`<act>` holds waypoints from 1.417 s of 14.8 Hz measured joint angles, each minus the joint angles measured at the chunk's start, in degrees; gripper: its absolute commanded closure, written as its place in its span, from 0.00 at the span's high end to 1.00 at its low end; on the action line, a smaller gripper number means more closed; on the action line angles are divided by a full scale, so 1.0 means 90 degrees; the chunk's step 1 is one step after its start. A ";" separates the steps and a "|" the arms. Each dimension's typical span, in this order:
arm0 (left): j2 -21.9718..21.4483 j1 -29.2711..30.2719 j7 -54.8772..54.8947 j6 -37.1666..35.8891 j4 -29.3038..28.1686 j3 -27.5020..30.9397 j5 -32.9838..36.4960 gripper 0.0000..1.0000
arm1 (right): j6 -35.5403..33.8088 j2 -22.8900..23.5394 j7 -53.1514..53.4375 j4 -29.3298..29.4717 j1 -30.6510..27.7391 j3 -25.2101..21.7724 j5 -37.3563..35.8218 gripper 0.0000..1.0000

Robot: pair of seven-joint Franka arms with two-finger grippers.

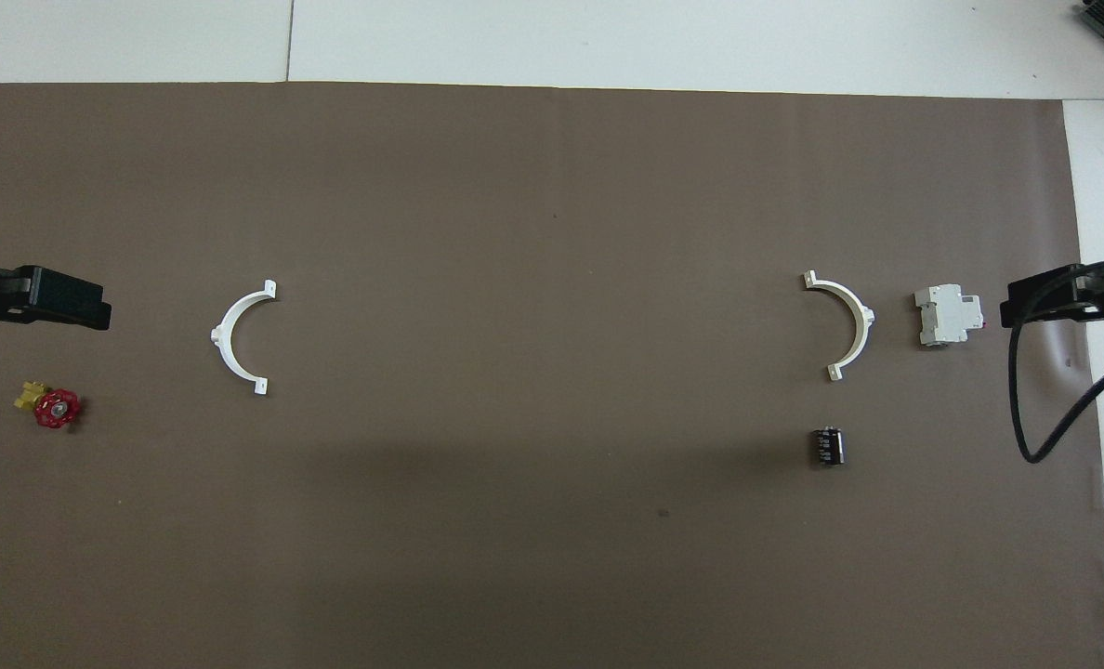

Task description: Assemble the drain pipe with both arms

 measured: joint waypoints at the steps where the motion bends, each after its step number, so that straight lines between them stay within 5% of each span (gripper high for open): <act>1: 0.0000 0.0000 0.0000 0.0000 -0.0001 0.0000 0.0000 1.00 | 0.0000 0.0000 0.0000 0.0000 0.0000 0.0000 0.0000 1.00; 12: -0.0001 0.0000 -0.0001 0.0049 -0.0005 0.0000 0.0000 1.00 | 0.0025 -0.0004 0.0000 -0.0067 -0.0011 -0.0014 0.0002 1.00; 21: -0.0031 0.0005 -0.0001 0.0122 -0.0129 0.0002 0.0000 1.00 | 0.2465 0.0008 -0.0617 -0.1838 -0.0283 -0.0072 0.0003 1.00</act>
